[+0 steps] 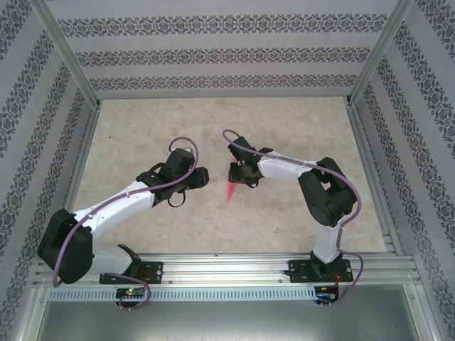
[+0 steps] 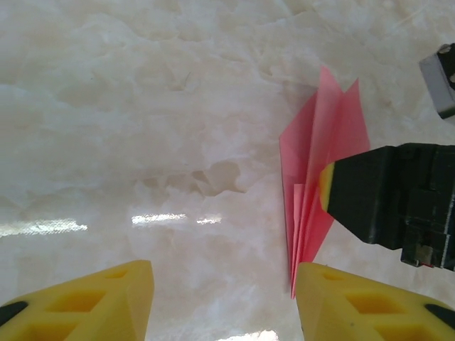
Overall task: Fold a paper plane with a square sheet of paper (fold left side to right side)
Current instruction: Turn over the paper plane at the center of the table.
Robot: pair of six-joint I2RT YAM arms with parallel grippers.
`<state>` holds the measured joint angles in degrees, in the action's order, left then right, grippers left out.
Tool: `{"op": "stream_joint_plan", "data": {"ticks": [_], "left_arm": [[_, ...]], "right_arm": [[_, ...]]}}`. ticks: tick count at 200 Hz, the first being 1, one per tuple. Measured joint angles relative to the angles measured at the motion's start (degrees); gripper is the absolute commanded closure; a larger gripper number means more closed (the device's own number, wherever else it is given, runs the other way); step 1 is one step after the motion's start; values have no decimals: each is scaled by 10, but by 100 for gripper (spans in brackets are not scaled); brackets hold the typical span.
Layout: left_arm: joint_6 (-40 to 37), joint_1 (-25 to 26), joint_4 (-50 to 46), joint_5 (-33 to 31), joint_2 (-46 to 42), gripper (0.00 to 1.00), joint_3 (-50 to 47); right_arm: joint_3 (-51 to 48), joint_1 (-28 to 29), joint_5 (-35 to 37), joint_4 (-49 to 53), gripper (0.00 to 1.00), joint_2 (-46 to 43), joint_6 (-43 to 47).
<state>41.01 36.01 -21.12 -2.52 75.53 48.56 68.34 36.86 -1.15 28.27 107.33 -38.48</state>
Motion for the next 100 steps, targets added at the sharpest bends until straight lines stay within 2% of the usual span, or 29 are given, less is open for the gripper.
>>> {"op": "stream_joint_plan", "data": {"ticks": [27,62,78,95,100], "left_arm": [[0,0,-2,-7,0,42,0],[0,0,-11,-12,0,42,0],[0,0,-12,-13,0,41,0],[0,0,-13,-15,0,41,0],[0,0,-13,-15,0,41,0]], "right_arm": [[-38,-11,-13,-16,94,-32,3],[-80,-48,-49,-39,94,-89,22],[-105,-73,-68,-50,100,-115,37],[-126,-106,-102,-66,100,-123,51],[-132,-116,-112,-71,97,-123,56]]}}
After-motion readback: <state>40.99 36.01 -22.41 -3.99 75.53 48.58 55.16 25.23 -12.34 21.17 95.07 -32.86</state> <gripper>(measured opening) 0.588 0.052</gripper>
